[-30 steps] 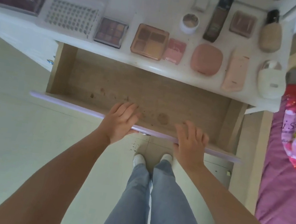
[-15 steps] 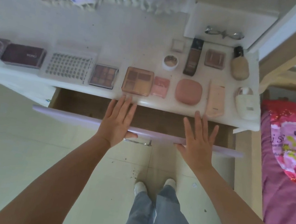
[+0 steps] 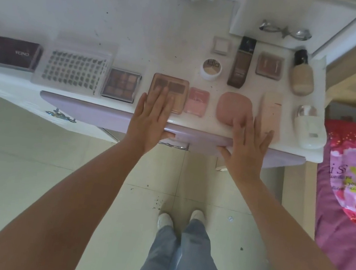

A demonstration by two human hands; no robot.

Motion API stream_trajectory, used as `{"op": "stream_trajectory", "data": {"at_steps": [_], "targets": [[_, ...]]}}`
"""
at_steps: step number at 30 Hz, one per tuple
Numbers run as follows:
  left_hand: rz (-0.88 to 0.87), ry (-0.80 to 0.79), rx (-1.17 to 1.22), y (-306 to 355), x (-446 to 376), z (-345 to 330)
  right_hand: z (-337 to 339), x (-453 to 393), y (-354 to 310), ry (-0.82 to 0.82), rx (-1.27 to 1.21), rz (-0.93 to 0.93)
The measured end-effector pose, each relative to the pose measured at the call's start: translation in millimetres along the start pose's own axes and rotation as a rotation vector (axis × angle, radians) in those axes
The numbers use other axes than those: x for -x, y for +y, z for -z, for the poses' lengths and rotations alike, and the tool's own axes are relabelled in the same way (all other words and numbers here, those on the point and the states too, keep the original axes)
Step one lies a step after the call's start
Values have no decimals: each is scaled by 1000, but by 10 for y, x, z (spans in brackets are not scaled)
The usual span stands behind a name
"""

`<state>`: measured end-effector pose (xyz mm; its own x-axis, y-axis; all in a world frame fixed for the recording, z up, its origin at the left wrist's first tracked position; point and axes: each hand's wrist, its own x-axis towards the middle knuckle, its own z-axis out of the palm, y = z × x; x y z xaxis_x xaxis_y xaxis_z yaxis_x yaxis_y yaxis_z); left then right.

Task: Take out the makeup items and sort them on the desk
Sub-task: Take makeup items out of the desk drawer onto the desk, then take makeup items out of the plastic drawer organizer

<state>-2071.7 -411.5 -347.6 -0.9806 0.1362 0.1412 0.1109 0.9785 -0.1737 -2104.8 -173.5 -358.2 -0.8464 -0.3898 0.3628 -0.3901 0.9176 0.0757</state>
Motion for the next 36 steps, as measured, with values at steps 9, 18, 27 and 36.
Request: {"op": "stream_trajectory", "data": {"at_steps": [9, 18, 27, 36], "targets": [[212, -216, 161, -2, 351, 380, 404, -246, -544, -133, -185, 168], [920, -425, 185, -358, 2076, 1224, 1281, -275, -2174, -323, -443, 848], [1604, -454, 207, 315, 4529, 2085, 2426, 1465, -3696, -422, -487, 1488], [2271, -531, 280, 2276, 7533, 2846, 3882, 5073, -4596, -493, -360, 2143]]}}
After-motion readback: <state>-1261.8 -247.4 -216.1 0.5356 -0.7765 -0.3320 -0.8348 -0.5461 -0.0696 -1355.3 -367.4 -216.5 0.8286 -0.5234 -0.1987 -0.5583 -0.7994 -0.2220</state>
